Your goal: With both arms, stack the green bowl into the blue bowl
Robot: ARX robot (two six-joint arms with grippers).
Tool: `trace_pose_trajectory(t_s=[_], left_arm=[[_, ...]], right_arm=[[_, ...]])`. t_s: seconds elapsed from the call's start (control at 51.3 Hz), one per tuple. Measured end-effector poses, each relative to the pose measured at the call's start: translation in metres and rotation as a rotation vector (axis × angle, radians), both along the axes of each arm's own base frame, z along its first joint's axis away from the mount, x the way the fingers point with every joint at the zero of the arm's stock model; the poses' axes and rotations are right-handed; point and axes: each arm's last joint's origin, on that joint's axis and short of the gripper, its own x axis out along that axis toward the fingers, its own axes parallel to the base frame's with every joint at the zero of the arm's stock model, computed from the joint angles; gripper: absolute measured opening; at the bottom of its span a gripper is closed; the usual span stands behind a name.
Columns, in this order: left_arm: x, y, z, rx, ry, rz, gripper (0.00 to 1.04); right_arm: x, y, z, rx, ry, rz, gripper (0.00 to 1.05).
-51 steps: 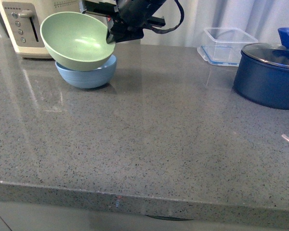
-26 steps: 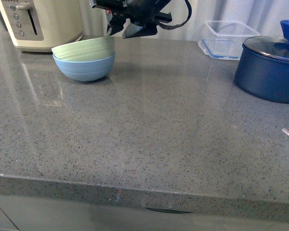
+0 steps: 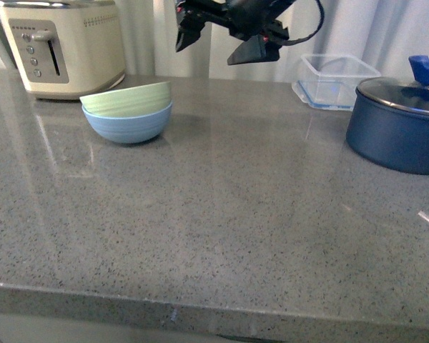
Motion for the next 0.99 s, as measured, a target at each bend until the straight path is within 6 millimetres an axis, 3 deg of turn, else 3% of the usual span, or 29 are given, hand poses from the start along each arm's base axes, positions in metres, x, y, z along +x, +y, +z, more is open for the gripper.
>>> trace_pose_trajectory(t_s=[0.078, 0.214, 0.331, 0.429, 0.507, 0.643, 0.78, 0.897, 0.994], left_arm=[[0.0, 0.0, 0.0, 0.0, 0.0, 0.001, 0.98], [0.0, 0.0, 0.0, 0.0, 0.0, 0.0, 0.98], [0.0, 0.0, 0.0, 0.0, 0.0, 0.0, 0.98], [0.0, 0.0, 0.0, 0.0, 0.0, 0.0, 0.98], [0.0, 0.0, 0.0, 0.0, 0.0, 0.0, 0.98], [0.0, 0.0, 0.0, 0.0, 0.0, 0.0, 0.98], [0.0, 0.0, 0.0, 0.0, 0.0, 0.0, 0.98], [0.0, 0.0, 0.0, 0.0, 0.0, 0.0, 0.98], [0.0, 0.0, 0.0, 0.0, 0.0, 0.0, 0.98]], right_arm=[[-0.013, -0.044, 0.04, 0.018, -0.121, -0.065, 0.95], [-0.049, -0.092, 0.075, 0.028, -0.188, -0.14, 0.95], [-0.076, -0.125, 0.074, 0.028, -0.18, -0.188, 0.95], [-0.095, -0.149, 0.062, 0.022, -0.148, -0.225, 0.95], [-0.122, -0.178, 0.043, 0.021, -0.094, -0.275, 0.95], [-0.162, -0.207, 0.04, 0.03, -0.095, -0.339, 0.95], [-0.201, -0.232, 0.043, 0.033, -0.122, -0.414, 0.95], [-0.248, -0.252, 0.026, -0.029, -0.159, -0.514, 0.95], [-0.262, -0.253, 0.016, -0.055, -0.159, -0.534, 0.95]])
